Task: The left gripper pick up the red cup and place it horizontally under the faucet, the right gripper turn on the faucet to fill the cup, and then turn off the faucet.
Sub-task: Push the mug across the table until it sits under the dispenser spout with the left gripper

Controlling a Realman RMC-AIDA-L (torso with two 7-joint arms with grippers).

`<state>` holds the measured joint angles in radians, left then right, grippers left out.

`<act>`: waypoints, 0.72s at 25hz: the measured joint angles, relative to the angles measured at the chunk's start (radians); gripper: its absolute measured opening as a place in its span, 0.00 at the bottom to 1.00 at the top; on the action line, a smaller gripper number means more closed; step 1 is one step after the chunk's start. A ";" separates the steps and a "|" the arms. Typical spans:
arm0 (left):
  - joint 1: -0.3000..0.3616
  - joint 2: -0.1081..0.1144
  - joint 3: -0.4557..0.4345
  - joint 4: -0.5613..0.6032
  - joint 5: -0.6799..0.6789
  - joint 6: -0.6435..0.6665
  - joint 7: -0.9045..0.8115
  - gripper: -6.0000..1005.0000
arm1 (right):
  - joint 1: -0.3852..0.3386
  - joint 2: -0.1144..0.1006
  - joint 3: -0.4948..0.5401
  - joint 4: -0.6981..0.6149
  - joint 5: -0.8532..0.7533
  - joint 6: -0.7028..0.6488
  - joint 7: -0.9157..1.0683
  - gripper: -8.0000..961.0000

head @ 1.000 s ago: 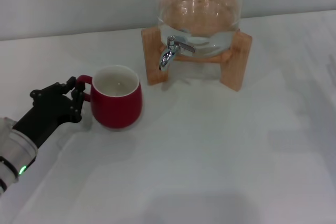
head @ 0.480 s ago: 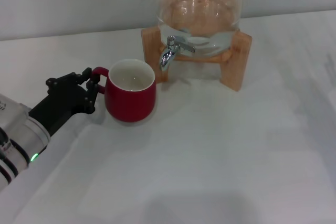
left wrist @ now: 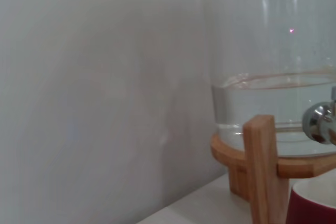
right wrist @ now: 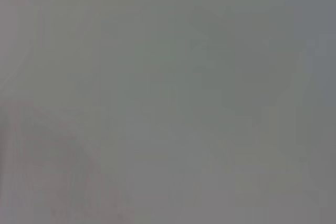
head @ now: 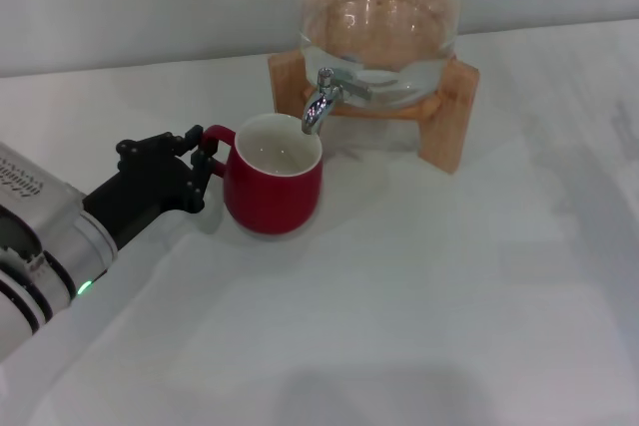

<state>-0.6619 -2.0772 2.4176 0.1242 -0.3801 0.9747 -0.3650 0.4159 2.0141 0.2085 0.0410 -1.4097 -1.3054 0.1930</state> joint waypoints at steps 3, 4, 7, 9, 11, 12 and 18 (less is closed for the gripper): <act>-0.012 -0.001 0.001 0.000 0.018 -0.012 -0.005 0.15 | 0.001 0.000 0.000 0.005 0.000 0.000 -0.001 0.69; -0.016 -0.001 0.001 0.000 0.023 -0.014 -0.007 0.15 | 0.001 0.000 0.000 0.006 0.000 0.000 -0.001 0.69; -0.025 -0.001 0.002 0.006 0.038 -0.025 -0.012 0.15 | 0.002 0.000 0.000 0.006 0.000 0.000 -0.001 0.69; -0.030 -0.001 0.002 0.010 0.042 -0.031 -0.012 0.15 | 0.002 0.000 0.000 0.007 0.000 0.000 -0.001 0.69; -0.035 -0.002 0.002 0.012 0.048 -0.037 -0.012 0.15 | 0.002 0.000 0.000 0.007 0.000 0.000 -0.001 0.69; -0.038 -0.003 0.002 0.012 0.051 -0.041 -0.012 0.15 | 0.002 0.000 0.000 0.007 0.000 0.000 -0.001 0.69; -0.046 -0.003 0.002 0.012 0.059 -0.060 -0.012 0.15 | 0.006 0.000 0.000 0.007 0.000 0.000 -0.001 0.69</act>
<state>-0.7080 -2.0801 2.4191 0.1365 -0.3212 0.9147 -0.3774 0.4221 2.0139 0.2086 0.0476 -1.4097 -1.3054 0.1917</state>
